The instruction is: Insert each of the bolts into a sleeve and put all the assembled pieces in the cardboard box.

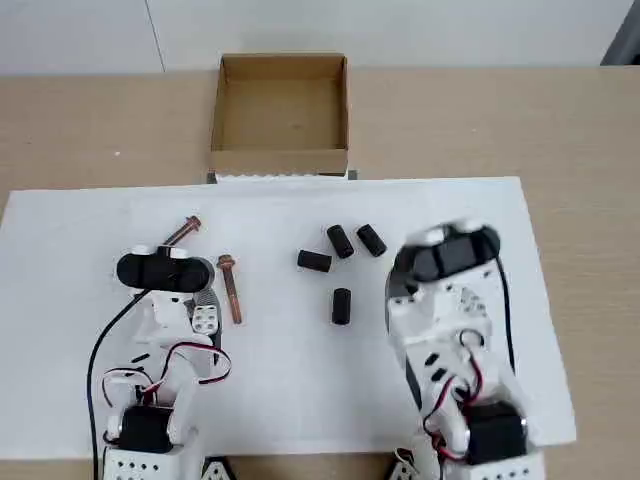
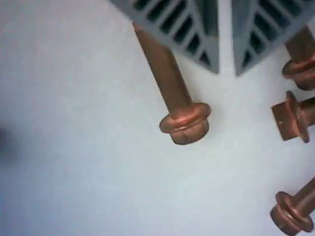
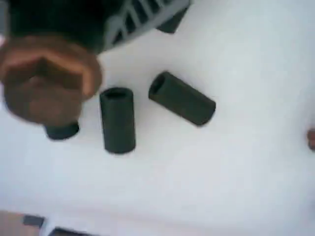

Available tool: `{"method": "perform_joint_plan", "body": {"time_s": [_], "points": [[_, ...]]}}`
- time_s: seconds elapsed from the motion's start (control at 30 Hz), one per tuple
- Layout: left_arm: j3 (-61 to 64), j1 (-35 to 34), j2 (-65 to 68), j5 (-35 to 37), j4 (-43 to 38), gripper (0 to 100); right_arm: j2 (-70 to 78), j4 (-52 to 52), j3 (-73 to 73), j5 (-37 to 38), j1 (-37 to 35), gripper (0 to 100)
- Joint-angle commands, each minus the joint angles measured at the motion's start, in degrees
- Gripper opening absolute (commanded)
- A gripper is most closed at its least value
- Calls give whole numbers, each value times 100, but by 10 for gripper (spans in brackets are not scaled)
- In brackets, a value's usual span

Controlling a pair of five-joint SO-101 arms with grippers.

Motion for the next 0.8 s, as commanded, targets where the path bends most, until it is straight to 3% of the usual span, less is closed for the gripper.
{"method": "perform_joint_plan", "body": {"time_s": [0.0,0.13,0.4,0.77], "points": [[-22,18,-53,-26,-18,5,1587,-40,-1486,-132,31,4],[-22,-18,-53,9,-18,5,3081,-163,-2541,-141,13,4],[-22,-26,-53,18,-9,6,5341,-1604,-3947,-35,4,4],[-22,-18,-53,18,0,6,7714,-2993,-5468,1327,-268,4]]}}
